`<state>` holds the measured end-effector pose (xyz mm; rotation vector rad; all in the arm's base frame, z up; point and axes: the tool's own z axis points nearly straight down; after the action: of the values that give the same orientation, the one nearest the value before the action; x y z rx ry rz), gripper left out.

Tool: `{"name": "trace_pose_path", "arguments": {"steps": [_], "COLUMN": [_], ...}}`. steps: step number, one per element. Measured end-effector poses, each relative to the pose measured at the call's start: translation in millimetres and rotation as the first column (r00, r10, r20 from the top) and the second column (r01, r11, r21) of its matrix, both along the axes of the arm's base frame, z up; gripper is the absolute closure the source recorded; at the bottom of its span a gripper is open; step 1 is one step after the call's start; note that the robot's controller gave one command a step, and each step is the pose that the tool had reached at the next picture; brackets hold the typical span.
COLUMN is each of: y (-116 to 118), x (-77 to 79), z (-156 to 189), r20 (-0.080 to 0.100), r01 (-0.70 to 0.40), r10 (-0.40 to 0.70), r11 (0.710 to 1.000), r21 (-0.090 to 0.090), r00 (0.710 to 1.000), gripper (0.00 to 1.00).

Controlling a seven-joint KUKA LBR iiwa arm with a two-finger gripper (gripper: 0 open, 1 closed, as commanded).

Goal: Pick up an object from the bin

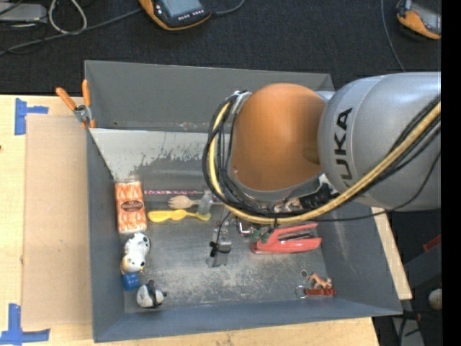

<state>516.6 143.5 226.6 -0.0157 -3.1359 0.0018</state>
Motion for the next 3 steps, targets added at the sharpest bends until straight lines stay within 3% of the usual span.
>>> {"name": "trace_pose_path", "arguments": {"steps": [1, 2, 3], "y": [26, -34, -54], "x": [26.6, 53.4, 77.0], "z": [-73, -62, -99], "r20": [0.002, 0.007, 0.004], "r01": [-0.092, 0.028, -0.033], "r10": [0.092, -0.028, 0.033], "r11": [0.996, 1.0, 0.999], "r21": [0.003, 0.003, 0.002], "r00": [0.996, 1.0, 0.999], "gripper": [0.0, 0.0, 0.0]}}
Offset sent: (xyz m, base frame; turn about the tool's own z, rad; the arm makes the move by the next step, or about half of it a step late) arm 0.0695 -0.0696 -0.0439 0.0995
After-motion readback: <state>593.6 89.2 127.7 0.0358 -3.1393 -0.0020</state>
